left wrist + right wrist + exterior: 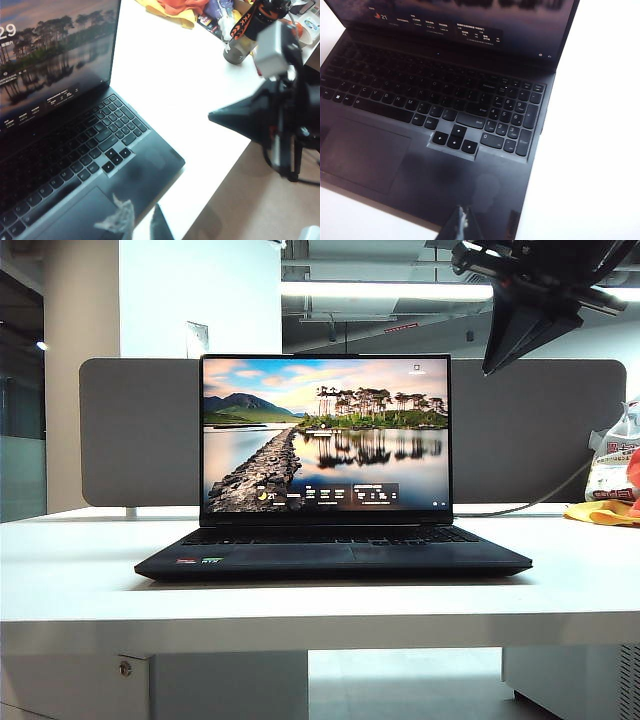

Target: Open the lid of the laptop and use the keypad to enter the password "123".

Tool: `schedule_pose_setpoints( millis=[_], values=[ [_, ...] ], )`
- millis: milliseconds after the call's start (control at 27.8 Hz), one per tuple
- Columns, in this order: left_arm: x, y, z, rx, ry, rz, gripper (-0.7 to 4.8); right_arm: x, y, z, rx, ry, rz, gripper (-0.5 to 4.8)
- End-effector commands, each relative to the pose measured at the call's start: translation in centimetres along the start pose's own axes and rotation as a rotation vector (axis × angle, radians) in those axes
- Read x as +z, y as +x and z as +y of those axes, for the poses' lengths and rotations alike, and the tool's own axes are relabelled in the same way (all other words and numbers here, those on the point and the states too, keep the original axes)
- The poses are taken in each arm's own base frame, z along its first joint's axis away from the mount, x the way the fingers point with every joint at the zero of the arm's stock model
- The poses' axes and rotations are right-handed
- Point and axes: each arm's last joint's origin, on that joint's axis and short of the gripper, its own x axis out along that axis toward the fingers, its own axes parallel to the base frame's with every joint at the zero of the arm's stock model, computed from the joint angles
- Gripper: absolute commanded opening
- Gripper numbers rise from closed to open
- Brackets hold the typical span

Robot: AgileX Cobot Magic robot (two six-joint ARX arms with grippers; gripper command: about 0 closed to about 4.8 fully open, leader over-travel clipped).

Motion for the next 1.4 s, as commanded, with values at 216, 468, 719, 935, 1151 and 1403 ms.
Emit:
schedule_pose_setpoints(
  millis=[216, 468, 719, 935, 1151, 1403],
  values=[
    [-2.6, -2.9, -3.2, -0.003, 0.038, -0.057, 0.51, 2.5, 3.1, 0.0, 0.032, 0.006, 0.052, -0.06],
    [-3.5, -2.9, -4.9, -0.054, 0.058, -0.018, 0.51, 4.1, 7.2, -0.3, 0.036, 0.021, 0.163, -0.06],
    [-3.7, -3.3, -6.2, -0.071, 0.092, -0.016, 0.51, 4.1, 10.3, -1.2, 0.024, 0.043, 0.204, -0.05],
    [-3.8, -5.7, -6.8, 0.023, 0.134, -0.055, 0.51, 3.4, 12.0, -2.6, 0.005, 0.084, 0.231, -0.06],
    [-4.1, -5.9, -6.8, 0.029, 0.151, -0.049, 0.51, 3.9, 14.0, -2.8, 0.024, 0.094, 0.273, -0.05],
    [-4.3, -5.8, -6.7, 0.044, 0.161, -0.034, 0.51, 5.0, 16.3, -3.0, 0.015, 0.107, 0.33, -0.05]
  ],
)
